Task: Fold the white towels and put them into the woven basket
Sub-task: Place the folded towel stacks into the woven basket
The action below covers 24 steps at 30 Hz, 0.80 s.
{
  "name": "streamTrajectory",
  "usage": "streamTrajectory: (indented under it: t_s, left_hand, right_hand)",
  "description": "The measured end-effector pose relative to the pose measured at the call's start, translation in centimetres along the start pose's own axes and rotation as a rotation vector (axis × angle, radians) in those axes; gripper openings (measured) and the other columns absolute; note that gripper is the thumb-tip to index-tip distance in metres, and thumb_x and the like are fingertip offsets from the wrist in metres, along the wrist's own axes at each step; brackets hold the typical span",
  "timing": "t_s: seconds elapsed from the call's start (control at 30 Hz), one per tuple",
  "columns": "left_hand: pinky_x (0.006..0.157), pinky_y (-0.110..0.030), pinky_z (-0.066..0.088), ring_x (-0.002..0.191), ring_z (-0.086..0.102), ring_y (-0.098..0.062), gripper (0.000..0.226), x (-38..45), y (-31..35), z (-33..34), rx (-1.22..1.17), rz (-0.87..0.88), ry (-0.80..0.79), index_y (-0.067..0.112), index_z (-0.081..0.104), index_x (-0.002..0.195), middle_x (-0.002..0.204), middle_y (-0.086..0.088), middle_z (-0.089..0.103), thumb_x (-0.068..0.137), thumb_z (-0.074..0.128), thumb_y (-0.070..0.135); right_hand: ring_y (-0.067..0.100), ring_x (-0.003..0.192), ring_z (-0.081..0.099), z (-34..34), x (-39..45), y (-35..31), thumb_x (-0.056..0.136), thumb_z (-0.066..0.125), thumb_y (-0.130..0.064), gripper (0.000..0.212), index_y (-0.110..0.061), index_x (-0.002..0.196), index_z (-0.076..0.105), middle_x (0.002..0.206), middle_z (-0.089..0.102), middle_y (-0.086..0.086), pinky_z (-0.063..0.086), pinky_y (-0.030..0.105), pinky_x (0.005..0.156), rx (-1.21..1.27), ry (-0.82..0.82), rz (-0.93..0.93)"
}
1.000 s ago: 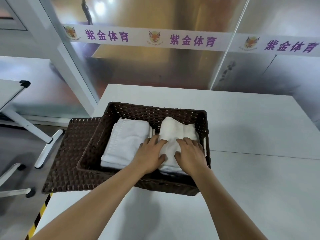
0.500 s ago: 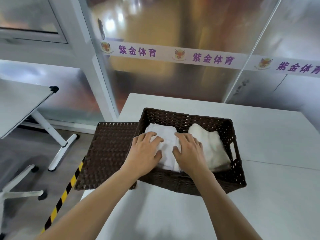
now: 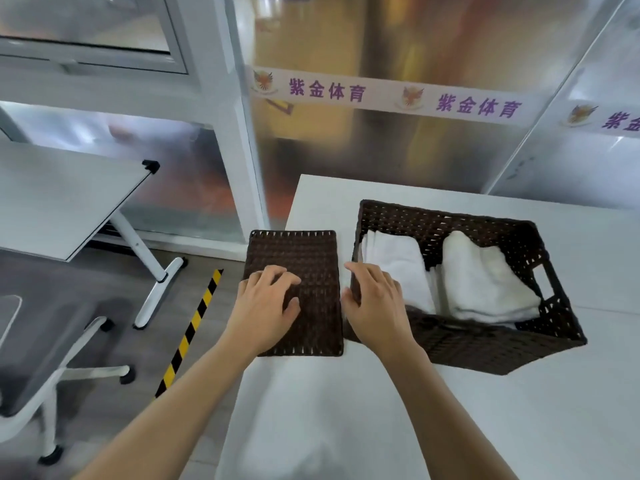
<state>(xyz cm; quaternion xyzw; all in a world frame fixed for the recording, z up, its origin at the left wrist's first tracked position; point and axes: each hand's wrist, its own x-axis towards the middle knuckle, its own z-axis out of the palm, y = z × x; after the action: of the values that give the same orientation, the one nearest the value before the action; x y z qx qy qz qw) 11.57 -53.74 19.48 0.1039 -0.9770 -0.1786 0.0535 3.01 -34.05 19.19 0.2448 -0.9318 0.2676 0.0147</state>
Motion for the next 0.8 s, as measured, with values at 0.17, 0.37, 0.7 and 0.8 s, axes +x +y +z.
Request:
streamTrajectory:
  t_s: [0.17, 0.37, 0.7, 0.8]
  left_hand:
    - [0.098, -0.04, 0.037, 0.117, 0.051, -0.027, 0.031, -2.4, -3.7, 2.7, 0.002, -0.028, -0.07, 0.026, 0.06, 0.125, 0.131, 0.004, 0.053, 0.095, 0.06, 0.032]
    - [0.104, -0.042, 0.037, 0.129, 0.047, -0.028, 0.041, -4.3, -6.6, 8.2, -0.01, -0.072, -0.249, 0.026, 0.053, 0.136, 0.139, 0.004, 0.051, 0.095, 0.059, 0.031]
    - [0.121, -0.048, 0.017, 0.155, 0.0, -0.031, 0.077, -6.0, -11.2, 16.5, 0.101, -0.191, -0.68, 0.031, 0.006, 0.16, 0.169, 0.0, -0.004, 0.099, 0.05, 0.046]
    - [0.119, -0.046, 0.021, 0.154, 0.006, -0.03, 0.077, -8.9, -10.6, 17.5, 0.142, -0.176, -0.629, 0.029, 0.011, 0.159, 0.169, -0.001, -0.007, 0.097, 0.052, 0.047]
  right_hand:
    - [0.018, 0.119, 0.057, 3.1, -1.9, -2.8, 0.098, 0.057, -0.028, 0.033, -0.022, 0.129, 0.061, 0.129, 0.062, -0.005, 0.04, 0.037, 0.107, -0.067, 0.005, -0.104]
    - [0.019, 0.124, 0.054, 9.0, -5.1, -2.3, 0.097, 0.055, -0.026, 0.039, -0.02, 0.135, 0.06, 0.132, 0.06, -0.004, 0.037, 0.037, 0.111, -0.071, -0.203, -0.082]
    - [0.026, 0.128, 0.05, 15.8, -9.2, 3.0, 0.1, 0.049, -0.031, 0.051, -0.021, 0.15, 0.044, 0.146, 0.051, 0.002, 0.035, 0.038, 0.11, -0.187, -0.612, 0.142]
    - [0.027, 0.126, 0.051, 16.7, -9.8, 3.4, 0.1, 0.048, -0.031, 0.052, -0.022, 0.151, 0.041, 0.145, 0.052, 0.003, 0.038, 0.04, 0.107, -0.207, -0.652, 0.173]
